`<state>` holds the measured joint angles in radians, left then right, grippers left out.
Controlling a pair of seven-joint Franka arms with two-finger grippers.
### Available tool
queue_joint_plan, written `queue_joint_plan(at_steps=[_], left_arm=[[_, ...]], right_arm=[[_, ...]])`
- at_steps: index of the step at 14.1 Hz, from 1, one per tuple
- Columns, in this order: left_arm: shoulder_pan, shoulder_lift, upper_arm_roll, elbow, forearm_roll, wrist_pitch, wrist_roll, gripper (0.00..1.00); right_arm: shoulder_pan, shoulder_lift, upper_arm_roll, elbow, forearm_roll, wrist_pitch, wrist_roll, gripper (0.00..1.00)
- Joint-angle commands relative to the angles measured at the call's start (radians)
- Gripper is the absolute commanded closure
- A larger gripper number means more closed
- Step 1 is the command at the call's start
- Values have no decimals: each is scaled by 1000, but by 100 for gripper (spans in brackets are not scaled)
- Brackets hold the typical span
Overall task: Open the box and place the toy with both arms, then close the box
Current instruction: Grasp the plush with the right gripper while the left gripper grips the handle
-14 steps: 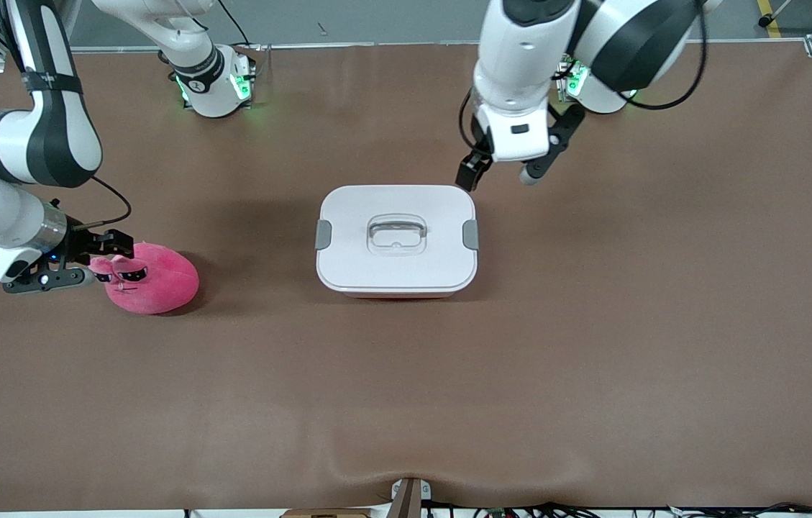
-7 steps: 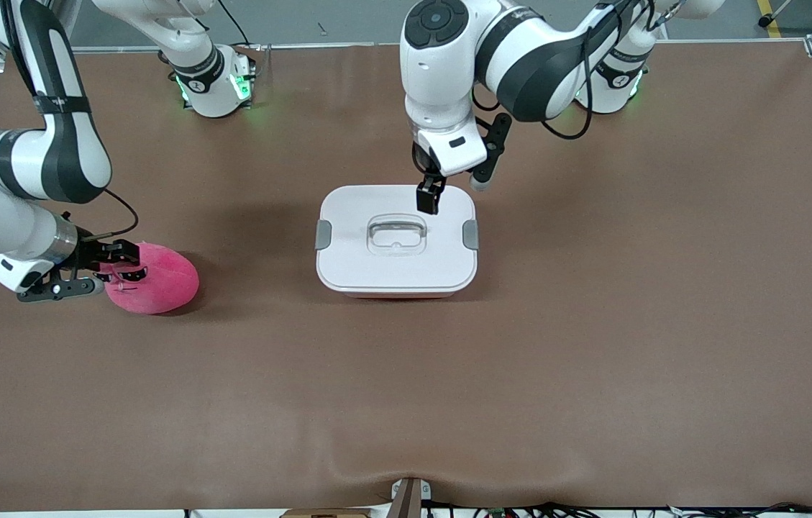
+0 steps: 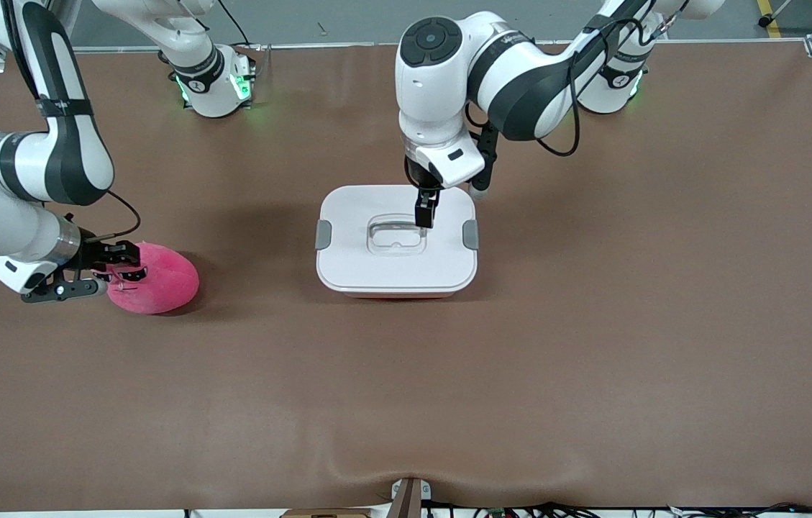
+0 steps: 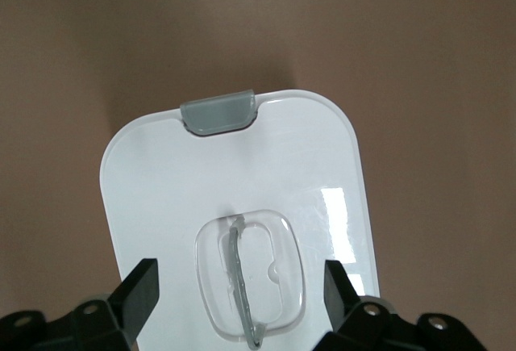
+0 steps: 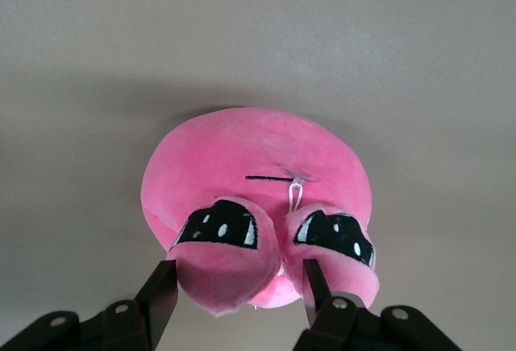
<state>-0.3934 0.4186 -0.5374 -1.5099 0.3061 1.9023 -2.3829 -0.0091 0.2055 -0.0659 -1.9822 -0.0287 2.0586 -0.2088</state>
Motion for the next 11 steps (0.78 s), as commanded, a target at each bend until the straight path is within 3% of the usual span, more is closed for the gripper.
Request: queue_joint_plan(at_steps=[1, 4, 5, 6, 7, 9, 11], left_arm=[[-15, 28, 0, 16, 30, 9, -114, 9], [-39, 49, 2, 14, 51, 41, -214, 5], [-41, 64, 0, 13, 74, 44, -254, 1], [-56, 69, 0, 8, 99, 46, -266, 9], [-73, 69, 0, 7, 114, 50, -271, 32], [-73, 71, 0, 5, 116, 67, -297, 33], [-74, 89, 0, 4, 117, 72, -329, 47]], right_arm=[[6, -8, 8, -3, -11, -12, -4, 29], [12, -12, 8, -1, -11, -24, -4, 35], [12, -12, 8, -1, -11, -25, -4, 42], [12, -11, 8, -1, -11, -23, -4, 47], [12, -11, 8, -1, -11, -23, -6, 55], [12, -12, 8, 3, -11, -23, -12, 76], [12, -15, 9, 6, -11, -23, -12, 97]])
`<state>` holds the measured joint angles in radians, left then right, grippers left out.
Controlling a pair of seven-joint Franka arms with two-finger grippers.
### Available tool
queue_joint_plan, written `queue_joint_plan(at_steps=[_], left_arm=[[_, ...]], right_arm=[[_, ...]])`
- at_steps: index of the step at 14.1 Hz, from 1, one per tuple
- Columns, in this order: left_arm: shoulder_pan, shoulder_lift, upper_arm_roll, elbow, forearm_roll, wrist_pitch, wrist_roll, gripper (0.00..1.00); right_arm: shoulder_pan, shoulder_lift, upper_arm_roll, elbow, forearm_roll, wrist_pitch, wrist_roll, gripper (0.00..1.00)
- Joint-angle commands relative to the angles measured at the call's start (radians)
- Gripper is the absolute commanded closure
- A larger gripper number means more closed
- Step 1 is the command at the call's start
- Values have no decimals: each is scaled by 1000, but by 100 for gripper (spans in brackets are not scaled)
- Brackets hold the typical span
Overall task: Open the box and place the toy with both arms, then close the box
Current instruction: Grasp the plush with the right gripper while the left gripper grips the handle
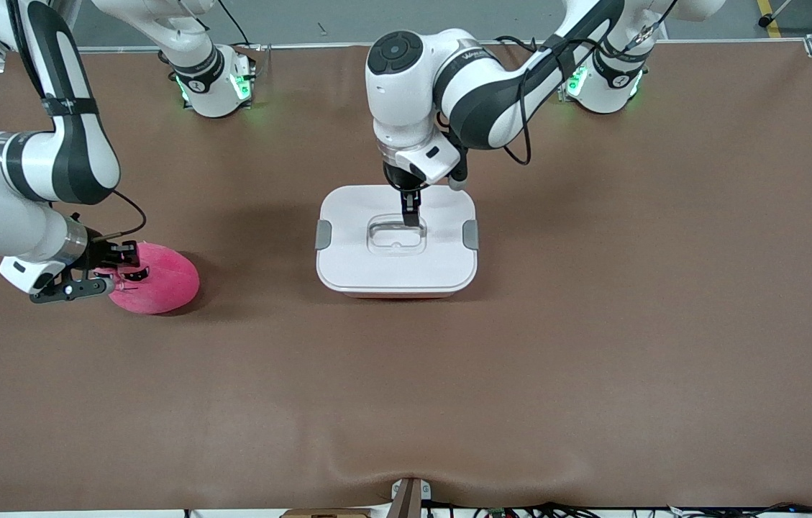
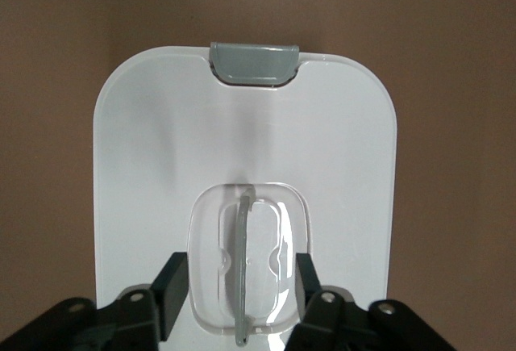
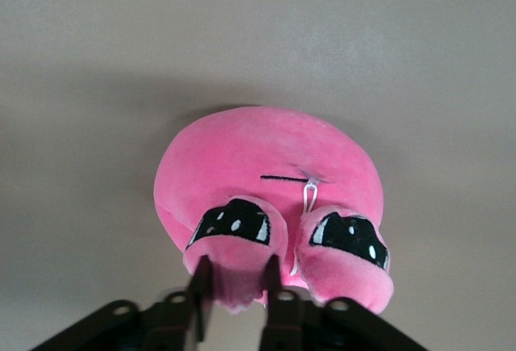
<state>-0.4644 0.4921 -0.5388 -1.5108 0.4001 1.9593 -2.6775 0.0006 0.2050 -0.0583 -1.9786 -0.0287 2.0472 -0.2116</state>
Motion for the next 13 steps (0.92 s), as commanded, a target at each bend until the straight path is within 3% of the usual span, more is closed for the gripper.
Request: queue_joint_plan(at_steps=[1, 9, 13], left_arm=[[-6, 28, 2, 4, 26, 16, -35, 49], [-49, 106, 2, 14, 140, 61, -104, 51], [-49, 106, 2, 12, 149, 102, -145, 62]], right_arm=[[2, -15, 2, 4, -11, -12, -11, 100], [4, -39, 5, 50, -11, -24, -94, 100], [12, -42, 5, 144, -13, -116, -95, 100]])
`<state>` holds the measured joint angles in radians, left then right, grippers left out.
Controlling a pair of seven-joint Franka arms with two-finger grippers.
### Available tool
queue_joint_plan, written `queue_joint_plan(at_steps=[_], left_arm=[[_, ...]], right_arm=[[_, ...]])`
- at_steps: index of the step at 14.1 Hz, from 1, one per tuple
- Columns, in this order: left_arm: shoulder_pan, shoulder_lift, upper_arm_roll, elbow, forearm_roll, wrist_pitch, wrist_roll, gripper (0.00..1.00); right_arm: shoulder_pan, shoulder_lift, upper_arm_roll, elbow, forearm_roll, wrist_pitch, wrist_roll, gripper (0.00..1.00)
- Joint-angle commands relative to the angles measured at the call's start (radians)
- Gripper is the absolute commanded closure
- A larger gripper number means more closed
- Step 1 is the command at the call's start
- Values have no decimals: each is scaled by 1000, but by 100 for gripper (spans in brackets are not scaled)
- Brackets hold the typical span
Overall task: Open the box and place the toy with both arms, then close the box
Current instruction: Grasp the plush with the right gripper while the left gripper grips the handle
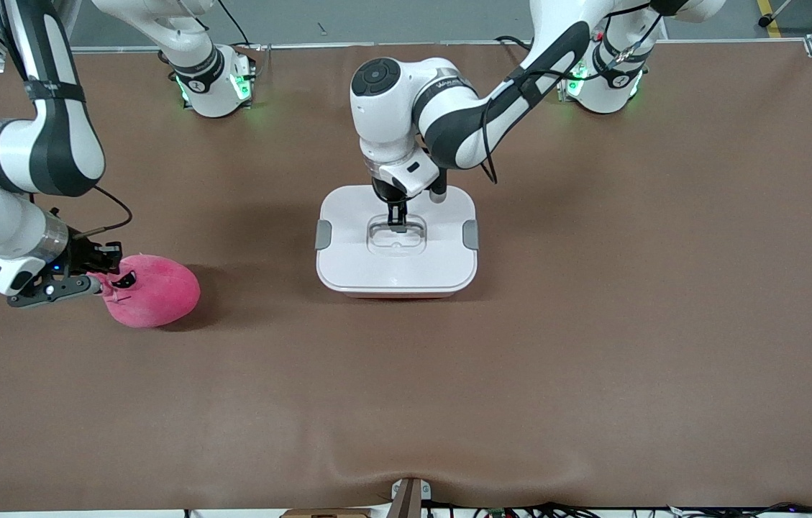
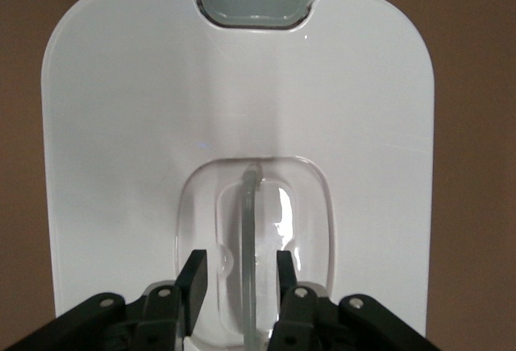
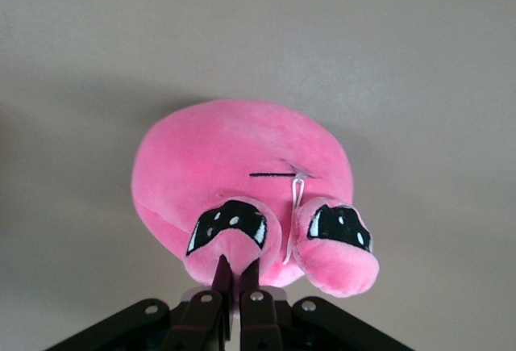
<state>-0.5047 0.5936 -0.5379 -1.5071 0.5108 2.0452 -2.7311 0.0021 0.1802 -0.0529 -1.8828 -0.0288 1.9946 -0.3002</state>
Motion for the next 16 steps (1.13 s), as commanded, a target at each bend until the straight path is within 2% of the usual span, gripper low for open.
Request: queue_joint_plan(at_steps=[1, 5, 9, 12, 16], left_arm=[[-9, 9, 1, 8, 40, 19, -104, 69], [-11, 21, 1, 8, 60, 21, -111, 72], [-14, 29, 1, 10, 72, 23, -119, 86], [-14, 26, 3, 12, 74, 23, -118, 100], [-12, 20, 1, 10, 80, 23, -101, 100]], right_arm=[[6, -18, -2, 65, -14, -75, -32, 100], [7, -15, -4, 111, 1, -112, -316, 100], [10, -18, -1, 142, 6, -137, -324, 100], [15, -18, 2, 188, 6, -206, -329, 100], [71, -30, 2, 205, 7, -269, -384, 100]])
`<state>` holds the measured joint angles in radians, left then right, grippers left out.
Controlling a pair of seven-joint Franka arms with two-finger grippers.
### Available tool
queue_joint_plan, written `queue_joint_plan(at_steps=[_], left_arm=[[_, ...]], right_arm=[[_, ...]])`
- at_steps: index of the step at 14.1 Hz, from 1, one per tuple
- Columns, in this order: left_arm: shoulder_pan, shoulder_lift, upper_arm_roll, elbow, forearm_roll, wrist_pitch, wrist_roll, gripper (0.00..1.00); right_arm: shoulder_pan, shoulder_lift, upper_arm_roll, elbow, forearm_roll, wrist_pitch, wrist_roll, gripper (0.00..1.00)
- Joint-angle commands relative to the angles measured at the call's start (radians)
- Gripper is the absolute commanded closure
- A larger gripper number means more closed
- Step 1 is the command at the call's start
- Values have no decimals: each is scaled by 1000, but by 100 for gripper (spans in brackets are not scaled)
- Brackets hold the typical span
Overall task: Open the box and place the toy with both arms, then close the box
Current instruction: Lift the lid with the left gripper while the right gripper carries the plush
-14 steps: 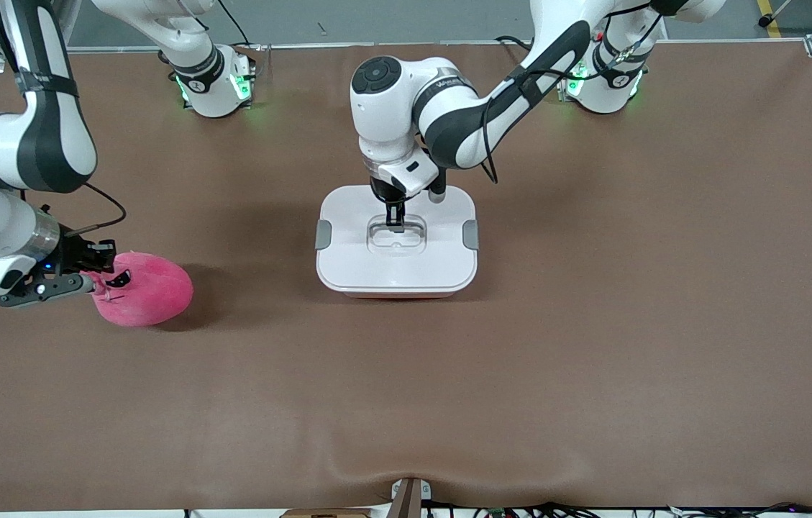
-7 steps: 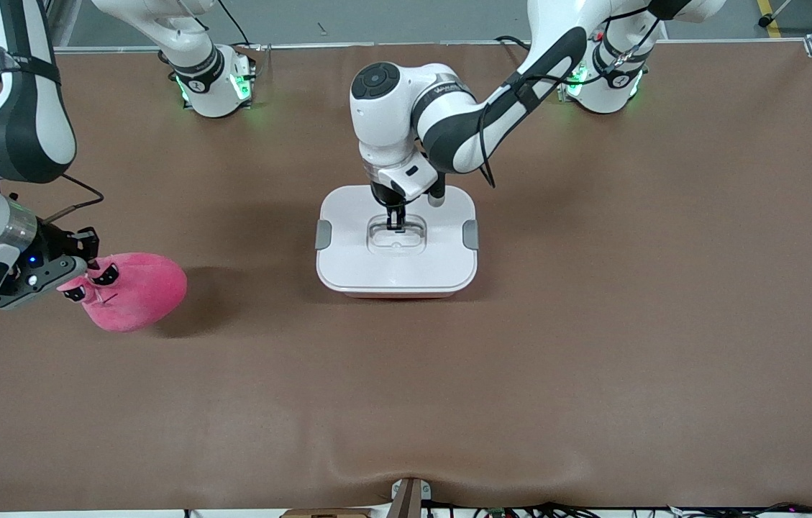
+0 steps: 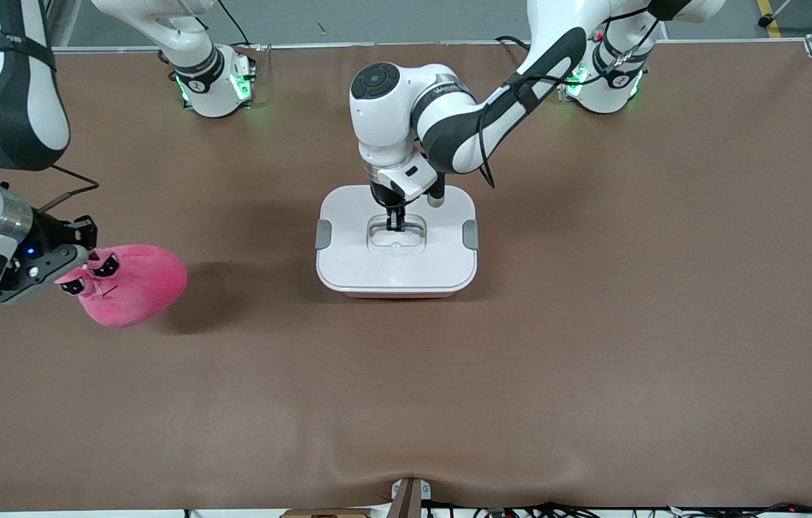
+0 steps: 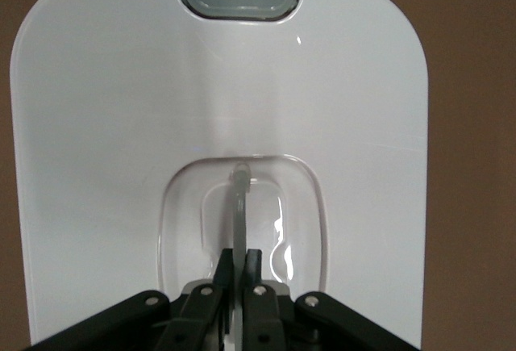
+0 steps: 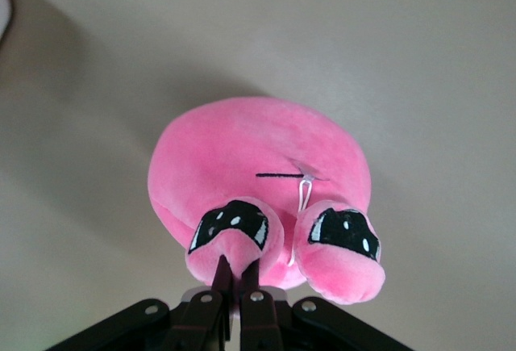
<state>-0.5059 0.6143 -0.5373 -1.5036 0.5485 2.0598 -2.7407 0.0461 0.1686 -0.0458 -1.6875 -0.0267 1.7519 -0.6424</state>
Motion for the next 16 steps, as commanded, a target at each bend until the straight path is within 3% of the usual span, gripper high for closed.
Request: queue_joint_plan(at_steps=[1, 6, 9, 12, 16], left_arm=[[-13, -5, 0, 5, 42, 6, -88, 100], [-2, -59, -3, 5, 41, -10, -65, 100], [9, -116, -24, 3, 18, -76, -19, 100], [59, -175, -30, 3, -71, -131, 135, 100], [200, -246, -38, 3, -204, -156, 396, 100]], right_arm=[[44, -23, -5, 9, 4, -23, -128, 100], [122, -37, -2, 9, 2, -14, -221, 100], [127, -43, 0, 8, 4, 12, -403, 100], [139, -55, 4, 6, 5, 17, -572, 100], [188, -70, 9, 5, 60, 64, -762, 100]])
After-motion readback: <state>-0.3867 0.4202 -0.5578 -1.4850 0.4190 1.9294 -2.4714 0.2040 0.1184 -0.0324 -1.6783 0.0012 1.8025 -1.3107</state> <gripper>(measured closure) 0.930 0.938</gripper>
